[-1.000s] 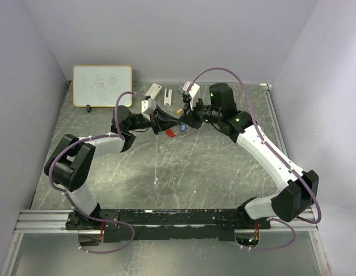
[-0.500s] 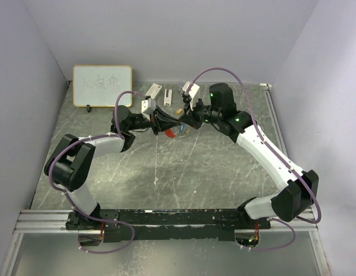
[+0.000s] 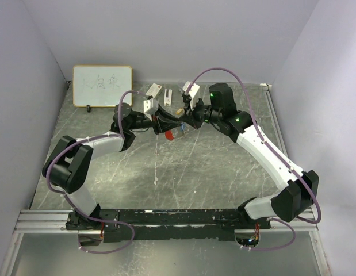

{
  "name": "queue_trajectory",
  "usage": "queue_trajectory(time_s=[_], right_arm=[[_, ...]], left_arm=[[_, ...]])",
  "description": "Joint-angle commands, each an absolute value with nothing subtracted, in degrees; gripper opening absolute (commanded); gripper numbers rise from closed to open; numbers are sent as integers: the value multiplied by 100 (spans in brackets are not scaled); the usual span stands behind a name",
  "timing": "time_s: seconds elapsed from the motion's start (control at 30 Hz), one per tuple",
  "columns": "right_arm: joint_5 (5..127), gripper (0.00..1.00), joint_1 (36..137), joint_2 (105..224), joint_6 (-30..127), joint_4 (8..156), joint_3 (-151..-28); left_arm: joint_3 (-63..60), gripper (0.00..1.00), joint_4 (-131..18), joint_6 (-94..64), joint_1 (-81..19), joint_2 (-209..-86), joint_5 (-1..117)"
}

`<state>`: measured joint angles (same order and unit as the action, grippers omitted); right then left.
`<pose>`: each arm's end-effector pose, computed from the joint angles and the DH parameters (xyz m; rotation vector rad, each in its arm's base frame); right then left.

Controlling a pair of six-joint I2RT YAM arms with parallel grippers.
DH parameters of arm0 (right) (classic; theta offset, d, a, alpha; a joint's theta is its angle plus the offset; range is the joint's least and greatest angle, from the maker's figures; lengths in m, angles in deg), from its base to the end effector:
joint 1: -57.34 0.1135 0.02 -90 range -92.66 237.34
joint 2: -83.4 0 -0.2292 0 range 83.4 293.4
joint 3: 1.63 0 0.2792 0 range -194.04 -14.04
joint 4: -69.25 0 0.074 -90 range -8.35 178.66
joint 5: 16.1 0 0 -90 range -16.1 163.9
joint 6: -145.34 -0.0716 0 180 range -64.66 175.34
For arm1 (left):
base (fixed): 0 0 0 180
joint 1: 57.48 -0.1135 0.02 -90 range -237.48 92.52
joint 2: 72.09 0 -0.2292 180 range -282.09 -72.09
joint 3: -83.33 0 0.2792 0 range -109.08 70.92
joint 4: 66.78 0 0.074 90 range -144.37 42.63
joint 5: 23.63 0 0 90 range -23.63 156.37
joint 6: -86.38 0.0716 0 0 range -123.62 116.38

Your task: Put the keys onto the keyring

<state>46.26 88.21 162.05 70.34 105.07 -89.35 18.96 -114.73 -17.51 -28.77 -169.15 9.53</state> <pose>0.3034 0.2201 0.3204 -1.0693 1.7416 0.6641 0.3153 -0.2410 0.2200 1.0524 1.1393 -1.2400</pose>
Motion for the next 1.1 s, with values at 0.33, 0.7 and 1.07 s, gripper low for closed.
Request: queue_trajectory(time_s=[0.33, 0.7, 1.07], right_arm=[[4758, 0, 8851, 15942, 7147, 10494, -8848], [4863, 0, 8846, 15914, 7263, 10665, -8831], [4859, 0, 8841, 15937, 7354, 10778, -8866]], left_arm=[[1576, 34, -10532, -1008, -2873, -16484, 1214], [1335, 32, -9981, -655, -2887, -16366, 1171], [1108, 25, -9606, -450, -2882, -16495, 953]])
